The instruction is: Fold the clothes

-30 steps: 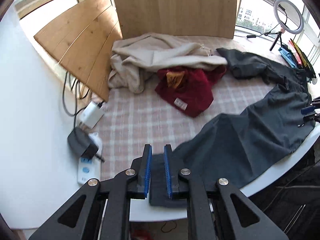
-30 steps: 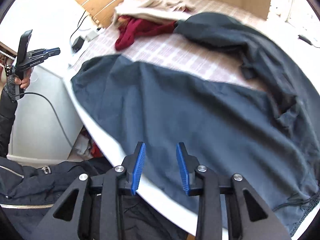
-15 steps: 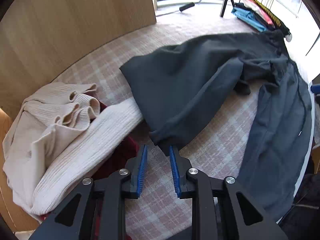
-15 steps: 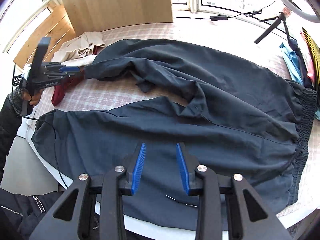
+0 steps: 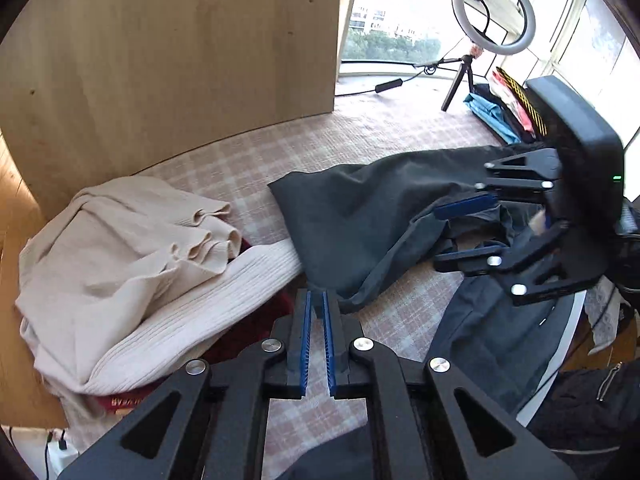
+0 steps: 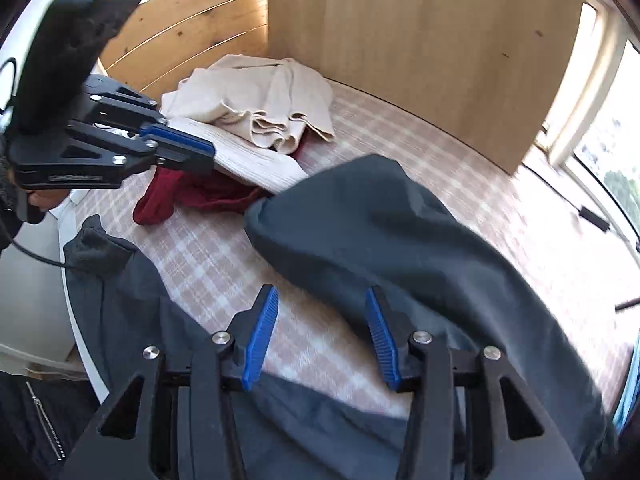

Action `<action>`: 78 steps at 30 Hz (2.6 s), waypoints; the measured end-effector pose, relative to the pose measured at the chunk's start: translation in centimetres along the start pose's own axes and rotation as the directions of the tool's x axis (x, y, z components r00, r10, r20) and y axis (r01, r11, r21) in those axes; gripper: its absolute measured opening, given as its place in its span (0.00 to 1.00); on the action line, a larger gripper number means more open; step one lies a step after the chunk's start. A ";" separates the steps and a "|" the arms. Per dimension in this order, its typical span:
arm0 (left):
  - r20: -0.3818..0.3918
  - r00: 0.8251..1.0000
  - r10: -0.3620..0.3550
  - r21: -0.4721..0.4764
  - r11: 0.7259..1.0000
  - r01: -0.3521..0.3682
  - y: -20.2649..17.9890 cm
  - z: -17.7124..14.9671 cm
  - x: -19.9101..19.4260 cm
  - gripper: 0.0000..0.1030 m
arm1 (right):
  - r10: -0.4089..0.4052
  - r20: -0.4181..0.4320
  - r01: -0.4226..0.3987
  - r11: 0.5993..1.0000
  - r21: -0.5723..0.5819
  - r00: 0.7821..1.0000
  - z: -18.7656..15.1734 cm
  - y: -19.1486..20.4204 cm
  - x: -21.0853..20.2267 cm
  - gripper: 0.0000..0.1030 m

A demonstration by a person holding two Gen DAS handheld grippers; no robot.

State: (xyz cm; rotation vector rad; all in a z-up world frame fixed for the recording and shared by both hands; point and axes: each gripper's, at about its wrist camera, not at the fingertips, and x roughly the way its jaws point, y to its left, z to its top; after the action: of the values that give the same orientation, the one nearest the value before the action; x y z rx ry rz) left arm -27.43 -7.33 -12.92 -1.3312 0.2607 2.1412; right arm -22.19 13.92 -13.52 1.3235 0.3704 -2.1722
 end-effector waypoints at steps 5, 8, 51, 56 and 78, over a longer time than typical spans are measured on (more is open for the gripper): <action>-0.010 0.997 0.072 -0.071 0.995 -0.073 2.0 -3.2 -1.7 0.06 | 0.038 -0.112 -0.058 0.982 -0.177 0.993 3.6 3.5 5.1 0.45; -0.014 0.996 0.083 -0.111 0.990 -0.084 2.8 -5.0 -1.8 0.07 | 0.032 -0.165 -0.075 0.962 -0.263 0.986 4.1 5.8 7.2 0.45; -0.146 0.987 0.065 0.288 0.958 -0.020 -19.2 7.4 16.8 0.02 | -0.260 -0.095 0.269 0.800 0.536 0.961 -17.1 -19.1 -11.2 0.02; 0.031 0.987 0.155 0.216 0.963 -0.158 -13.2 8.9 6.4 0.02 | -0.251 0.000 0.217 0.837 0.503 0.968 -13.4 -17.3 -13.0 0.02; -0.149 0.924 0.351 0.008 0.935 -0.354 6.9 -8.3 -5.8 0.23 | 0.201 -0.084 -0.183 0.967 0.179 0.976 -3.0 1.1 -1.4 0.22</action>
State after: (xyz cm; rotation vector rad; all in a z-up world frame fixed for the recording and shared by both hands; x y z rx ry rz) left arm -23.36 -18.94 -12.85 -1.5534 0.5812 2.3405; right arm -18.90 15.03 -13.69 1.5008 0.0904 -2.0153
